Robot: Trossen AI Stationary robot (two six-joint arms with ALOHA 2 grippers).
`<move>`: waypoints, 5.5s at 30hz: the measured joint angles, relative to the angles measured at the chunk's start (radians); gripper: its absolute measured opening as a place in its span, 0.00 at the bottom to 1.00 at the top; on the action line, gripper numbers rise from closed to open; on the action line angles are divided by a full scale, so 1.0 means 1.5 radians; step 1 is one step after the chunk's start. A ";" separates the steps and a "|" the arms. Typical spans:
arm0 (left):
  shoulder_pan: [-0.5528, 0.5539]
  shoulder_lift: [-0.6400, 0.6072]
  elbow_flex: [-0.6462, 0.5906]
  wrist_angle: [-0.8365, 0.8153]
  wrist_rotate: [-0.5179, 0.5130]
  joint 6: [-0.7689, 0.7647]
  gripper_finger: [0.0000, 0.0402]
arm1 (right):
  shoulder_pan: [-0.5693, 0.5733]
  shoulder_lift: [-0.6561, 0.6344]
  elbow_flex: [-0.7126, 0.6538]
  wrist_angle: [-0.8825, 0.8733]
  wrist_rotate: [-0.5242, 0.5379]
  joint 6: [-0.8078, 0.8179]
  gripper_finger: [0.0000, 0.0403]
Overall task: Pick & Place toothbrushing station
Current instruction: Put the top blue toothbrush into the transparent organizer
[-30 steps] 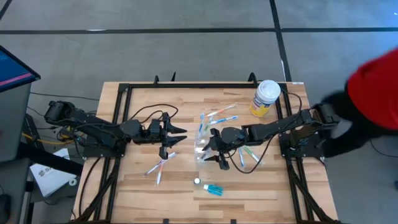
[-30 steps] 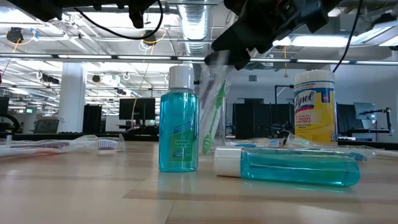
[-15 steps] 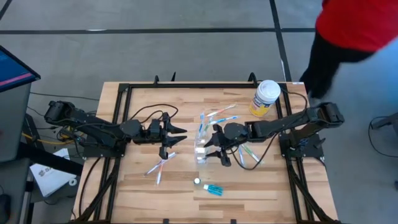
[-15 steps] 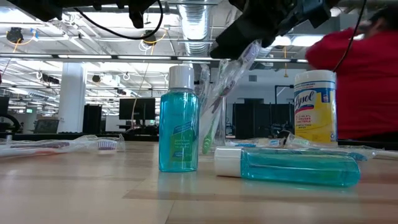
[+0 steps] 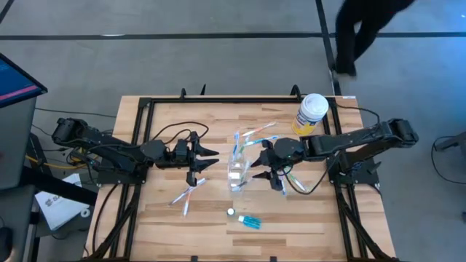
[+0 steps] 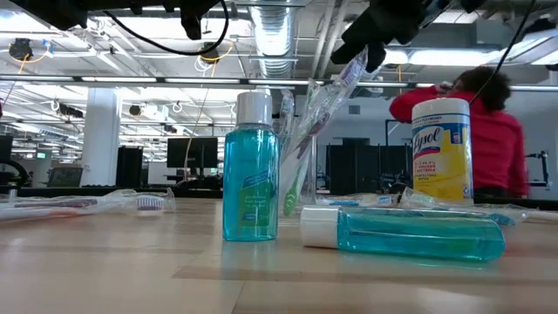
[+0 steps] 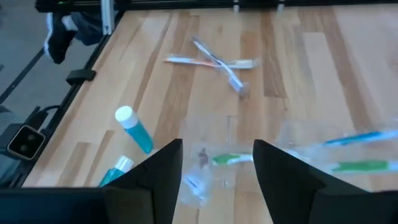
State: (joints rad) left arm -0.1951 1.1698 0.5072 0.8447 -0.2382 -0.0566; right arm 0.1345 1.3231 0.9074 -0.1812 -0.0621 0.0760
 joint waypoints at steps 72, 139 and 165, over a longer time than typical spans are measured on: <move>0.000 0.000 0.000 0.000 0.000 0.001 0.25 | -0.422 0.169 0.000 -0.309 0.132 -0.218 0.36; 0.000 0.000 0.000 -0.010 0.000 0.018 0.25 | -0.382 0.272 0.000 -0.183 0.039 -0.317 0.17; 0.000 0.000 0.000 -0.010 0.000 0.018 0.25 | -0.382 0.271 0.001 -0.191 0.043 -0.312 0.00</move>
State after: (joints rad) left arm -0.1948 1.1694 0.5072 0.8295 -0.2382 -0.0302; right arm -0.4385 1.7290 0.9085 -0.4675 0.0025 -0.3927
